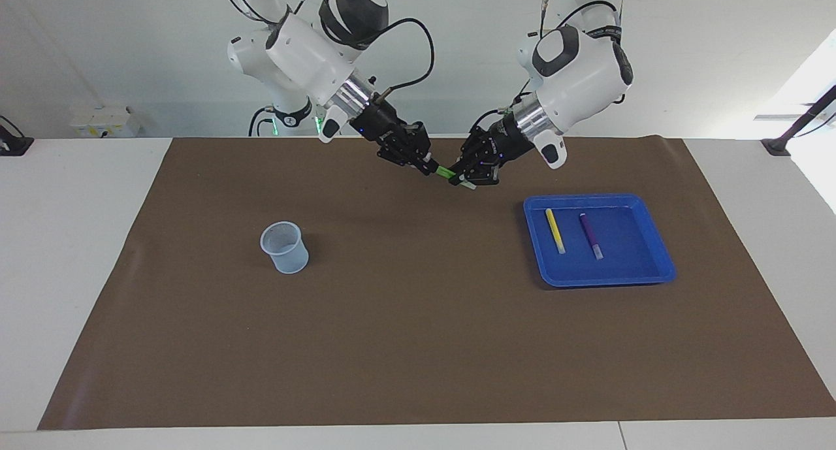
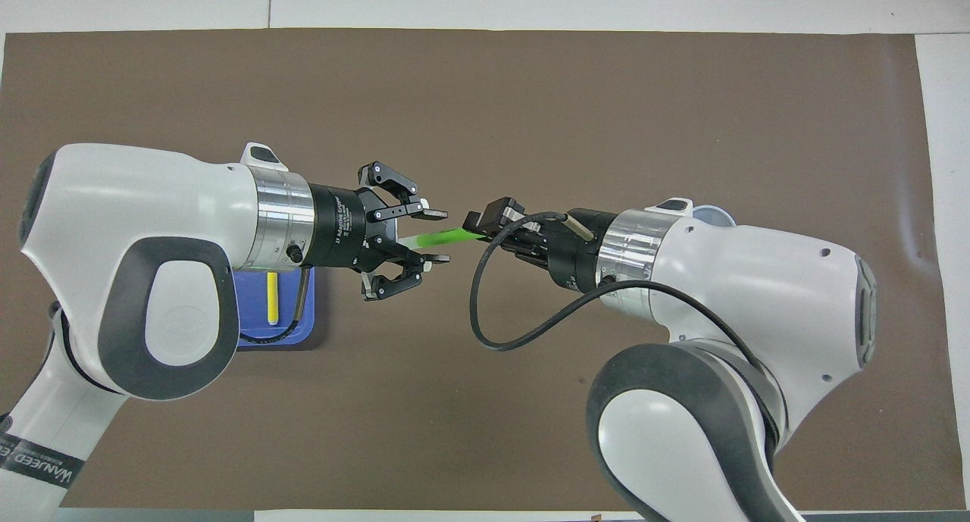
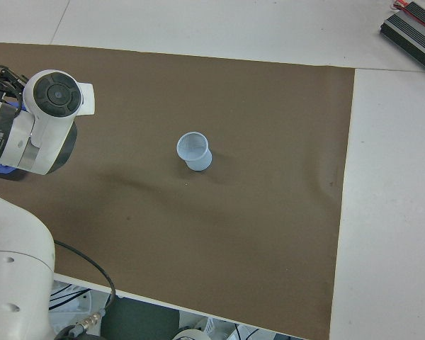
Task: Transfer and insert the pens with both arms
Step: 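Grasp the green pen's tip with the right gripper, open the left gripper, then insert the green pen into the clear cup with the right gripper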
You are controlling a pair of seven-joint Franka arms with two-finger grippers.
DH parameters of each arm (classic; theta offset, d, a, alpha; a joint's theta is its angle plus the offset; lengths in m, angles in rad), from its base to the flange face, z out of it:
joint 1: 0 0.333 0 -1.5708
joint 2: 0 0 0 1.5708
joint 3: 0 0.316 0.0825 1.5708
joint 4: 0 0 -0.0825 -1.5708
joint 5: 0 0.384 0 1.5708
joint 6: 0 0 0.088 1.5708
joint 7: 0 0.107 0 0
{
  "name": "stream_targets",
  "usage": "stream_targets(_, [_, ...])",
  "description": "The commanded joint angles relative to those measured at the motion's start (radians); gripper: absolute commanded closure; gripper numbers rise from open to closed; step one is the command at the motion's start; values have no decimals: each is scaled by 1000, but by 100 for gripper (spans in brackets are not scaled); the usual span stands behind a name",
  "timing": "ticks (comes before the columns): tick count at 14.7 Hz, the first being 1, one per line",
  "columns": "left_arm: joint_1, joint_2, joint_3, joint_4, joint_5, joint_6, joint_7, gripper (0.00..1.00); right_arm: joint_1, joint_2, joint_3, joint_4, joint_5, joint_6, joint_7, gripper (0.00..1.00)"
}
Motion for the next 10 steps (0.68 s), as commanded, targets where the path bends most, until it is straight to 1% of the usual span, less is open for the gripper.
stream_targets(1, [2, -38, 6, -32, -18, 10, -11, 0, -7, -1, 4, 1, -15, -6, -3, 100])
stream_targets(3, [22, -41, 15, -37, -5, -15, -5, 0, -7, -1, 2, 1, -33, -23, -3, 100])
stream_targets(5, [63, -48, 15, -45, 38, -40, 47, 0, -25, -4, -4, 7, -110, -85, -5, 100])
stream_targets(7, [127, -50, 12, -51, 102, -84, 154, 0, -76, -10, -4, 37, -234, -180, -11, 100])
stream_targets(8, [155, -59, 12, -63, 104, -94, 220, 0, -103, -9, -4, 62, -286, -229, -24, 100])
stream_targets(10, [186, -61, 15, -64, 121, -114, 312, 0, -166, -6, -4, 112, -338, -350, -99, 100])
